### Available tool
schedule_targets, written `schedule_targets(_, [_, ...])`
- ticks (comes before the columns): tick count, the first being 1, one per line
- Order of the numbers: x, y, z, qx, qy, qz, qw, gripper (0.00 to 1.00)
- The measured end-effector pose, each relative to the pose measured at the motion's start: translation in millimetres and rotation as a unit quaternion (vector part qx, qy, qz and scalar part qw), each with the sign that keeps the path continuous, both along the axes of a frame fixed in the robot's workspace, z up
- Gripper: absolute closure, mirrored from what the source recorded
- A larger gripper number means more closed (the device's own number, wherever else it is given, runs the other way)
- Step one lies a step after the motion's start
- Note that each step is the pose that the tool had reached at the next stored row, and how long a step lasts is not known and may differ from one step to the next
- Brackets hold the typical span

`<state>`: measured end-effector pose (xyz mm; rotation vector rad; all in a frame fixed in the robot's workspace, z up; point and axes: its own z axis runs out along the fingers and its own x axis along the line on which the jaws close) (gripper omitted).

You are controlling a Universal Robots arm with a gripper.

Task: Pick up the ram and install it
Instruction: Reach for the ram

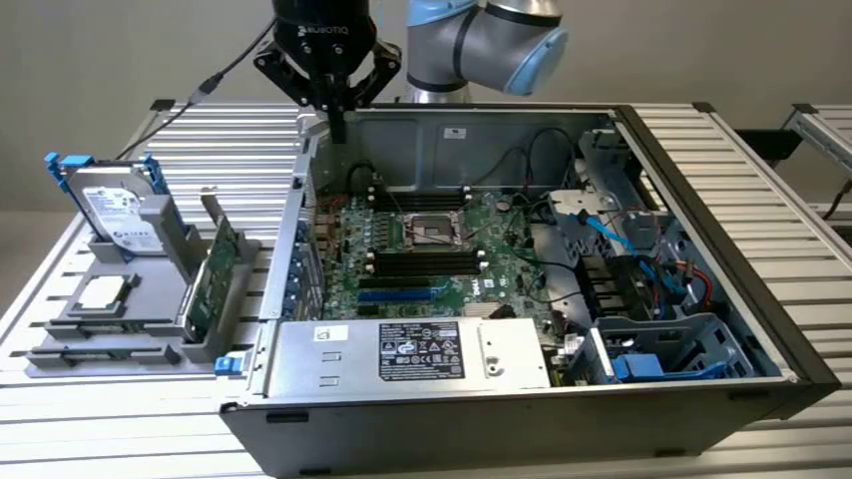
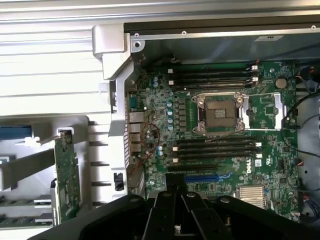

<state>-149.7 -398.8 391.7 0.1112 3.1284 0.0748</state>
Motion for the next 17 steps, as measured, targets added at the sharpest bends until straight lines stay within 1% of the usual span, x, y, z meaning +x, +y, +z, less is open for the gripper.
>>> schedule_targets(2, [-9.4, 0.0, -0.6, 0.0000, 0.0014, 0.000, 1.0000, 0.89])
schedule_targets(3, [-13.9, 0.0, -0.9, -0.0001, 0.0016, 0.000, 1.0000, 0.89])
schedule_targets(17, [-77.4, 0.0, -9.4, 0.0000, 0.0019, 0.000, 1.0000, 0.89])
